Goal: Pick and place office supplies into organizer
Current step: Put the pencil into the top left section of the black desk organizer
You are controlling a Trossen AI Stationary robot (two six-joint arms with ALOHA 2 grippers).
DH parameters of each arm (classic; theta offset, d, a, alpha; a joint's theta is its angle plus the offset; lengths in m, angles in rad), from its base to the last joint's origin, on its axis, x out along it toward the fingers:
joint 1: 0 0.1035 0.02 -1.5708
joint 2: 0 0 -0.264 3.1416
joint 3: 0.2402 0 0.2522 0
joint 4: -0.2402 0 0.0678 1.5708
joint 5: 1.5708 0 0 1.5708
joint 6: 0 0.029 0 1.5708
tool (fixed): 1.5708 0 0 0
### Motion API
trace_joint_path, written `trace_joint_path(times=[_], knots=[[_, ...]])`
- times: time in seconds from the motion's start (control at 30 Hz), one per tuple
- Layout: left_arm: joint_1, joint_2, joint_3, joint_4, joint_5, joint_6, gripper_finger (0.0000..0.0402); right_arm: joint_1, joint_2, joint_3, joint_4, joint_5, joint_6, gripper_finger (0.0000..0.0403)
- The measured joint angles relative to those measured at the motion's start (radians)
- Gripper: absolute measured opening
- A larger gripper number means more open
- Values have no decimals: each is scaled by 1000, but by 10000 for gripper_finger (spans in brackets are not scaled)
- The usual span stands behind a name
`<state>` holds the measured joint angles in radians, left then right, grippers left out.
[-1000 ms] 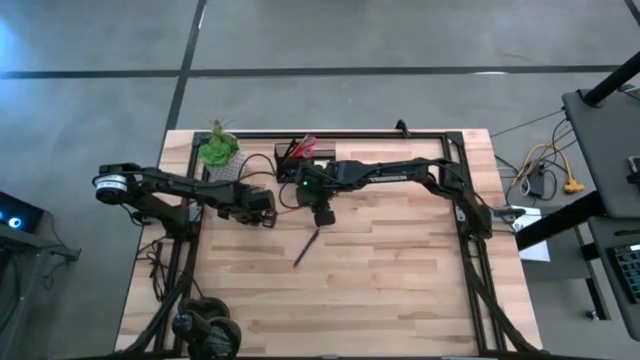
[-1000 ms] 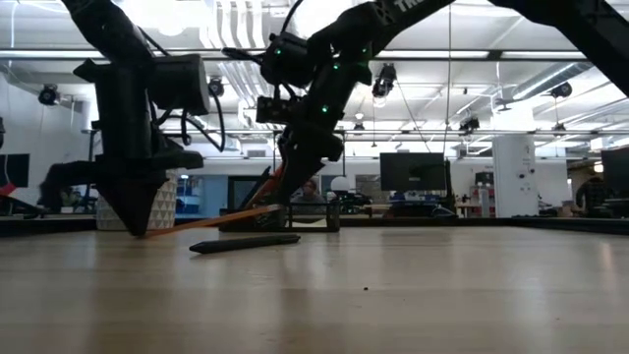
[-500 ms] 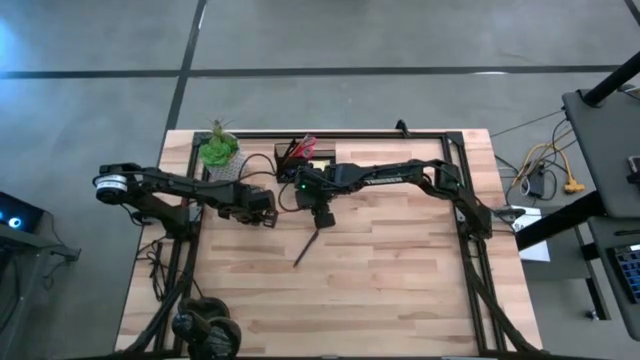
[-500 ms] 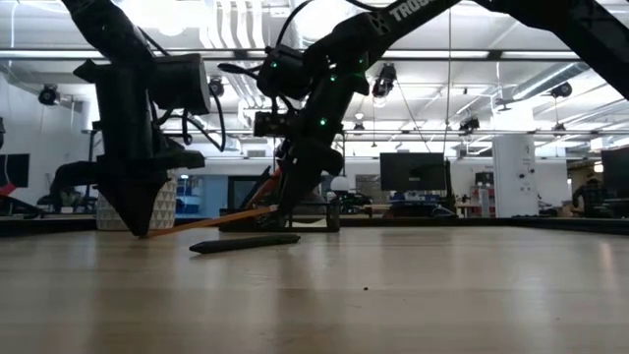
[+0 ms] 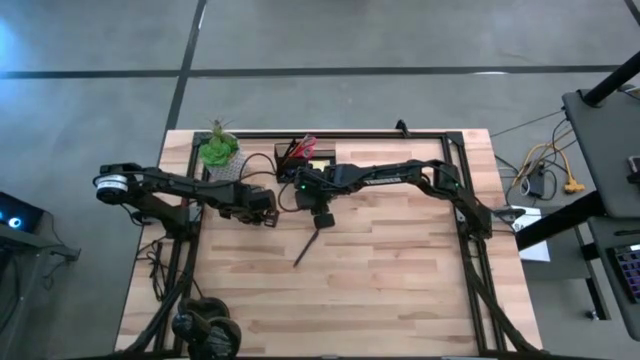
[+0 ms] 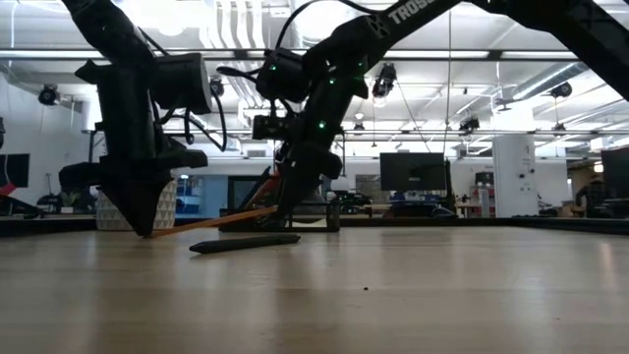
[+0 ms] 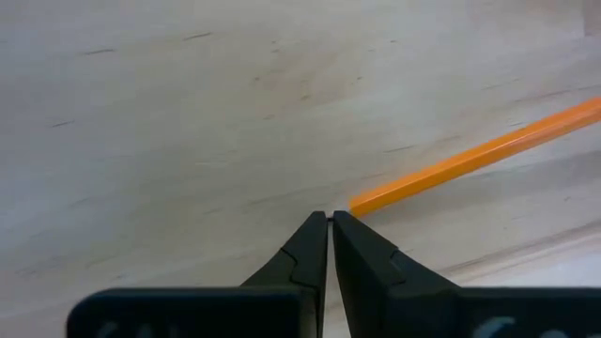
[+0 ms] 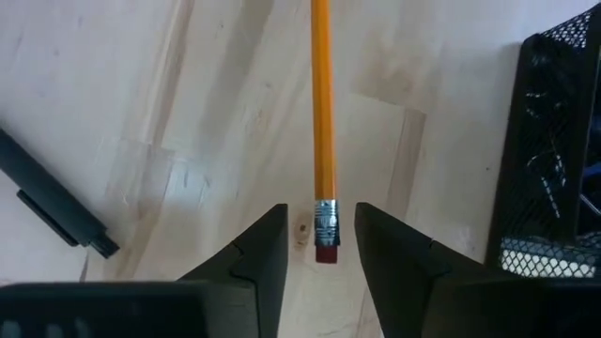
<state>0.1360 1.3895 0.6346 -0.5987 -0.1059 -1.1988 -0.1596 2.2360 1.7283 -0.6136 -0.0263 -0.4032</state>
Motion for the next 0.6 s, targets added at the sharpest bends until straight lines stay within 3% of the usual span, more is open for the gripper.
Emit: trace_joint_path(times=[0.6], knots=[[0,0,12,-3,0,1,8,-5,0,0,-2,3,9,35]])
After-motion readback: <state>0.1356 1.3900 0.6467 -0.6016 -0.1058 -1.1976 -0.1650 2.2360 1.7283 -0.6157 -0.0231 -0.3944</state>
